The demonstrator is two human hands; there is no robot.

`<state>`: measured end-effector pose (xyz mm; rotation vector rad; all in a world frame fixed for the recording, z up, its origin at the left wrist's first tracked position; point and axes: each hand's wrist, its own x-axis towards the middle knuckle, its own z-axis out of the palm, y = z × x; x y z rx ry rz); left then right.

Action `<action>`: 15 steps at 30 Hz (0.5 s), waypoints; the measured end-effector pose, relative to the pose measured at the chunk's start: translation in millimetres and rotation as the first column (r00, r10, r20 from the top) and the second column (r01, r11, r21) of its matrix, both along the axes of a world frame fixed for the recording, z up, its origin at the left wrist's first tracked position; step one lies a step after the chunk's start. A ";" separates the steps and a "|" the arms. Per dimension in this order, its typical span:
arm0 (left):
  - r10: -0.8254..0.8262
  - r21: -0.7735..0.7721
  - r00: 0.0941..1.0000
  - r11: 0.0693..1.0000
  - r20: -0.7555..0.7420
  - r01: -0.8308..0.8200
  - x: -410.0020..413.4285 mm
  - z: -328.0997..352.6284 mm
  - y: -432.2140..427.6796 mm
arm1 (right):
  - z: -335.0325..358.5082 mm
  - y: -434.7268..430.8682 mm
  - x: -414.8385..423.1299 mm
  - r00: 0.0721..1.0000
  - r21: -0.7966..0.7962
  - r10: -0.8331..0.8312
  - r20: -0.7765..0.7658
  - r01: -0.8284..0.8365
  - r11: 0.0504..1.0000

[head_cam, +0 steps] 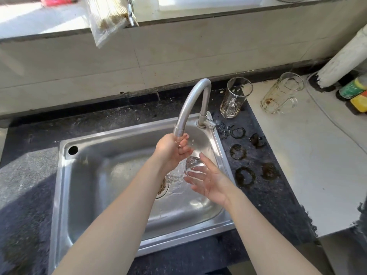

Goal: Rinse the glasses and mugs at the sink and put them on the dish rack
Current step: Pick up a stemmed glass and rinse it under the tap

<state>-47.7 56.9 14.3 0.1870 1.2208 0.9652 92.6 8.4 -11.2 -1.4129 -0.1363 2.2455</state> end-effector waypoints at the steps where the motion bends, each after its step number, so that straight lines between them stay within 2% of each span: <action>1: 0.034 -0.027 0.999 0.999 0.036 -0.033 -0.3 0.2 1.8 | 2.0 0.9 -0.1 0.998 0.035 0.058 -0.019 -0.057 0.998; 3: 0.114 -0.044 0.991 0.993 0.072 -0.111 1.8 2.4 4.5 | 3.2 2.4 -5.1 0.991 0.093 0.133 0.023 -0.134 0.987; 6: 0.203 0.003 0.979 0.979 -0.005 -0.203 7.3 1.9 6.5 | 0.8 3.0 -16.4 0.985 0.161 0.072 0.157 -0.097 0.982; 8: 0.216 0.078 0.952 0.976 -0.218 -0.203 10.8 -4.3 4.5 | -1.6 2.9 -24.0 0.962 0.223 0.021 0.273 -0.084 0.971; 10: 0.204 0.130 0.868 0.978 -0.452 -0.162 13.2 -16.1 -0.5 | -3.1 0.8 -32.5 0.926 0.298 -0.026 0.376 -0.095 0.950; 12: 0.217 0.157 0.808 0.975 -0.548 -0.156 17.0 -19.5 -2.3 | -2.4 -2.8 -39.1 0.881 0.386 -0.086 0.465 -0.115 0.915; 13: 0.228 0.165 0.808 0.973 -0.544 -0.163 18.5 -18.7 -1.5 | -1.2 -4.4 -40.3 0.851 0.423 -0.121 0.511 -0.126 0.897; 15: 0.277 0.160 0.864 0.960 -0.421 -0.230 19.4 -13.4 1.7 | 0.7 -6.8 -38.5 0.797 0.468 -0.164 0.581 -0.163 0.868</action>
